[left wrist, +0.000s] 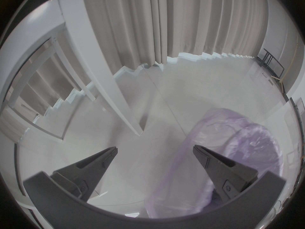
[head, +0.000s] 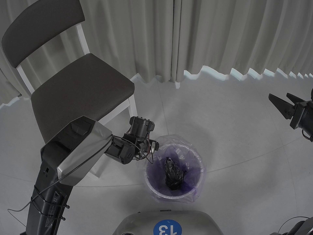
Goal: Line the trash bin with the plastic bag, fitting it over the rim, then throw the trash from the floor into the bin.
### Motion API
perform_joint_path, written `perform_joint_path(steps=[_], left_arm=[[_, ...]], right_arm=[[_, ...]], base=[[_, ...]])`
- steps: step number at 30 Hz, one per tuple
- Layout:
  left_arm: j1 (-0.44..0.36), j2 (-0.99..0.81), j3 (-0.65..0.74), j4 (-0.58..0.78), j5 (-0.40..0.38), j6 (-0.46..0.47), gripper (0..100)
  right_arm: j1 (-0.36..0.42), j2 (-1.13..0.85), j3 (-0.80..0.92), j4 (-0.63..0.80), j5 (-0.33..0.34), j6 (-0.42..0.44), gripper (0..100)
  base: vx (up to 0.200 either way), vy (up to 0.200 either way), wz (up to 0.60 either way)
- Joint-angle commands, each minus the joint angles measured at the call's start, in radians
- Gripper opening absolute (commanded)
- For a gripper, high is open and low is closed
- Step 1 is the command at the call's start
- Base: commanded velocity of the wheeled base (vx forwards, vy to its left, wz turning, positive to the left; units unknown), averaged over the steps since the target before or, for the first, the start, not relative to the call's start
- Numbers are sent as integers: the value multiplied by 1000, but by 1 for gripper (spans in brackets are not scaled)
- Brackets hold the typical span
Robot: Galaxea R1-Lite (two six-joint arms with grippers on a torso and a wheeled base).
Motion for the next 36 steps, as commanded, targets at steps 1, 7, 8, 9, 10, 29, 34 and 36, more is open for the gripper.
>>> perform_joint_path(steps=[1, 7, 8, 9, 10, 29, 34, 36], left_arm=[[17, 19, -1, 2, 1, 0, 100], [37, 23, -3, 0, 0, 0, 100], [39, 25, -3, 0, 0, 0, 100], [39, 28, -3, 0, -2, 0, 100], [39, 34, -3, -1, -2, -1, 100], [65, 56, -46, -14, -2, -20, 100], [67, -87, 109, -15, -3, -29, 100], [65, -139, 195, -21, -6, -30, 100]], right_arm=[[0, -2, -1, 19, 1, 0, 100], [0, -4, 1, 31, 34, 0, 100], [0, -4, 1, 31, 34, 0, 100], [0, -4, 1, 31, 34, 0, 100], [0, -4, 2, 31, 34, 0, 100], [-1, 7, 8, 33, 34, 0, 100], [0, 5, 8, 33, 34, 0, 100], [0, 5, 10, 33, 34, 0, 100]], base=[[0, 0, 0], [0, 0, 0], [0, 0, 0], [0, 0, 0], [0, 0, 0], [0, 0, 0], [0, 0, 0], [0, 0, 0]])
